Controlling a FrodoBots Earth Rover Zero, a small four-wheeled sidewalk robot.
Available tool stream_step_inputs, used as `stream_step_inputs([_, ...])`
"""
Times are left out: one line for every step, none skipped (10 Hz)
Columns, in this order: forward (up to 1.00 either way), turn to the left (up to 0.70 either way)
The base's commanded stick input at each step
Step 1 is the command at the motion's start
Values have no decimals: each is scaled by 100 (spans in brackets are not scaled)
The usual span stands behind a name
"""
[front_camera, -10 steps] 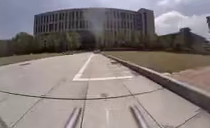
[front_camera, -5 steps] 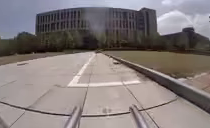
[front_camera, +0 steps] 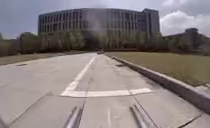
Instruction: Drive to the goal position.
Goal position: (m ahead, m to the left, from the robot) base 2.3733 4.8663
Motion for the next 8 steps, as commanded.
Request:
stream_step_inputs([70,3])
stream_step_inputs([70,3])
stream_step_inputs([70,3])
stream_step_inputs([70,3])
stream_step_inputs([70,3])
stream_step_inputs([70,3])
stream_step_inputs([70,3])
stream_step_inputs([70,3])
